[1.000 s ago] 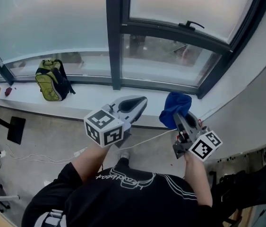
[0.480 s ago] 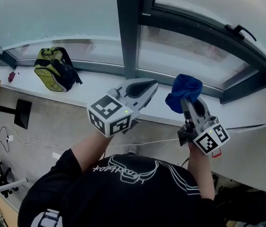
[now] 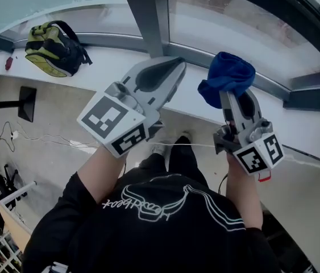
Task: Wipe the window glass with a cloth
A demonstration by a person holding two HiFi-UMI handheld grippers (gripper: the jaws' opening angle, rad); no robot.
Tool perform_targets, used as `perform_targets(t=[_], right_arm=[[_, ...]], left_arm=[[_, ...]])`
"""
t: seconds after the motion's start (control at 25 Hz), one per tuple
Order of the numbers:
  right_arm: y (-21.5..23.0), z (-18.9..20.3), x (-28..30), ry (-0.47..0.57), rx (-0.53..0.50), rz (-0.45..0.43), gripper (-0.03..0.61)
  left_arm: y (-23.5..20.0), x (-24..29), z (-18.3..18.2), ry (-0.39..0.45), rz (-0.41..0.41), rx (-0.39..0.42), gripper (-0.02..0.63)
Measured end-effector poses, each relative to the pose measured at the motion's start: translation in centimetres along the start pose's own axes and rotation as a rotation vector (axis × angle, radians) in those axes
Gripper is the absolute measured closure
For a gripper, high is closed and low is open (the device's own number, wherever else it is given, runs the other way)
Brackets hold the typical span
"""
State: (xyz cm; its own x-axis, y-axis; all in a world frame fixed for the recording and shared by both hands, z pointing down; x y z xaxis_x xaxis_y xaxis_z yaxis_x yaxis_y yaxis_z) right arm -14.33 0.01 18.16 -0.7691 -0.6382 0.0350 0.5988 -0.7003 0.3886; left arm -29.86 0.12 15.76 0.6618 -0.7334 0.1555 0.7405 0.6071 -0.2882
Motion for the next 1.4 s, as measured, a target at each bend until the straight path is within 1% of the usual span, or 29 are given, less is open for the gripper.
perform_targets(t=[0.12,0.24,0.36,0.52,0.6,0.68,0.8,0.92,1.12,1.32,1.4], right_arm=[[2.1,1.0,1.3,-0.027,-0.008,-0.029,0.515],[3.6,1.4,2.9,-0.032,-0.034,-0.058,0.515],[4.7,2.4,5.1,-0.021,-0.044,-0.099,0.515],[5.7,3.4,8.5,0.033,-0.062,-0.090,0.515],[5.8,3.5,10.6,0.047,-0.079,-0.103,0.515],[5.8,3.2,13.0,0.060,-0.116,-0.115,0.515],[5.5,2.6,16.5,0.076,-0.213,-0.119,0.515],[5.8,2.0,19.6,0.108,-0.287,-0.100,0.515],[7.7,1.3,23.0,0.162,-0.313,-0.033,0.515],[8.7,0.9,25.3,0.201,-0.351,0.029,0.515],[9.1,0.8,26.0,0.213,-0.350,0.059,0.515]], left_arm=[[-0.9,1.3,1.2,0.004,-0.056,-0.023,0.607],[-1.7,2.4,2.2,0.016,-0.098,-0.046,0.607],[-2.9,3.5,3.6,0.021,-0.105,-0.052,0.607],[-6.0,3.7,5.4,0.034,-0.129,-0.088,0.607],[-7.1,3.6,5.8,0.042,-0.137,-0.103,0.607],[-8.0,3.5,5.9,0.052,-0.140,-0.114,0.607],[-9.2,3.3,6.3,0.044,-0.129,-0.120,0.607],[-9.6,3.3,7.3,0.010,-0.099,-0.102,0.607],[-11.4,2.7,9.0,-0.003,-0.099,-0.139,0.607],[-13.2,3.1,9.7,0.006,-0.106,-0.173,0.607],[-13.4,3.2,9.8,0.005,-0.102,-0.179,0.607]])
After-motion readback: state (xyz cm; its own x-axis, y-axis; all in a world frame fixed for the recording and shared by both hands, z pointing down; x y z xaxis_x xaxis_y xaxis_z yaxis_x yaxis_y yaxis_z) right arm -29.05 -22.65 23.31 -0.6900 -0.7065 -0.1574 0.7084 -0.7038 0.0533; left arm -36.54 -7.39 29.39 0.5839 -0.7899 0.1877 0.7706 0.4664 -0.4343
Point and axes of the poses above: the fingertips, and each gripper's own axes: x forward along the fingers, y to its right, z out of its underside, the point moved 4 cm from there along -x, backward along the fingers, and after that the axes turned 5 degrees about -y, right-handed, at the moved point
